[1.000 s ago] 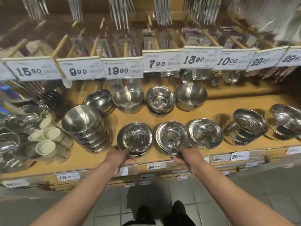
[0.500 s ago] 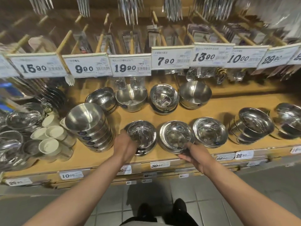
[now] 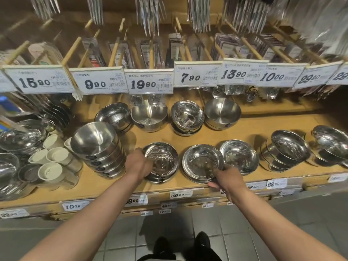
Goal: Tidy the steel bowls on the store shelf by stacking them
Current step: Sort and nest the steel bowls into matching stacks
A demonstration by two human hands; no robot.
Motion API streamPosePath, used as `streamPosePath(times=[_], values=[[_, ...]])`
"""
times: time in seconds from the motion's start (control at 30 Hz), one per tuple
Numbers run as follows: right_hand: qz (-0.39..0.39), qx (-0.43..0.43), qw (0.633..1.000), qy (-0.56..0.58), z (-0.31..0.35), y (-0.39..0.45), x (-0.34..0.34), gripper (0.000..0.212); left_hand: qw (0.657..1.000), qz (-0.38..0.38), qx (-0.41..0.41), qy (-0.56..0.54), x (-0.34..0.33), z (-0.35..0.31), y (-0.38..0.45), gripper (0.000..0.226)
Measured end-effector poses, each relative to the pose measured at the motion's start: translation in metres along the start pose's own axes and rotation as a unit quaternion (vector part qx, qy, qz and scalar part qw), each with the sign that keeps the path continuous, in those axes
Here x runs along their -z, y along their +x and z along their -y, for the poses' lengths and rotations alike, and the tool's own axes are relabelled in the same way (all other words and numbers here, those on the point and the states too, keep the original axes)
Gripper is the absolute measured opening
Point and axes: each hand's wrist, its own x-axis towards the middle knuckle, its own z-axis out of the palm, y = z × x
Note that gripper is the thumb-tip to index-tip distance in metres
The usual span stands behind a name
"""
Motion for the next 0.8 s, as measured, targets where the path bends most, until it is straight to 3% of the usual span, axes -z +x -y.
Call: streamPosePath(times=[0.27, 0.43, 0.53, 0.7, 0.8], values=[[-0.056, 0.039, 0.998, -0.013, 0.003, -0.012, -0.001, 0.025, 0.993, -0.014, 0.026, -0.115, 0.012, 0.005, -0.011, 0.038], [-0.002, 0.008, 0.993, 0.116, 0.02, -0.021, 0.007, 0.034, 0.969, 0.019, 0.048, -0.242, 0.019, -0.002, -0.017, 0.029], [0.022, -0.01, 0.983, 0.184, 0.035, -0.025, 0.016, 0.027, 0.958, 0.025, 0.042, -0.282, 0.025, -0.009, -0.021, 0.024], [-0.002, -0.003, 0.976, 0.218, 0.047, -0.026, 0.039, 0.026, 0.947, 0.054, 0.042, -0.315, 0.028, -0.015, -0.025, 0.027], [-0.006, 0.005, 0.975, 0.222, 0.05, -0.03, 0.052, 0.014, 0.944, 0.071, 0.037, -0.319, 0.022, -0.022, -0.03, 0.022]])
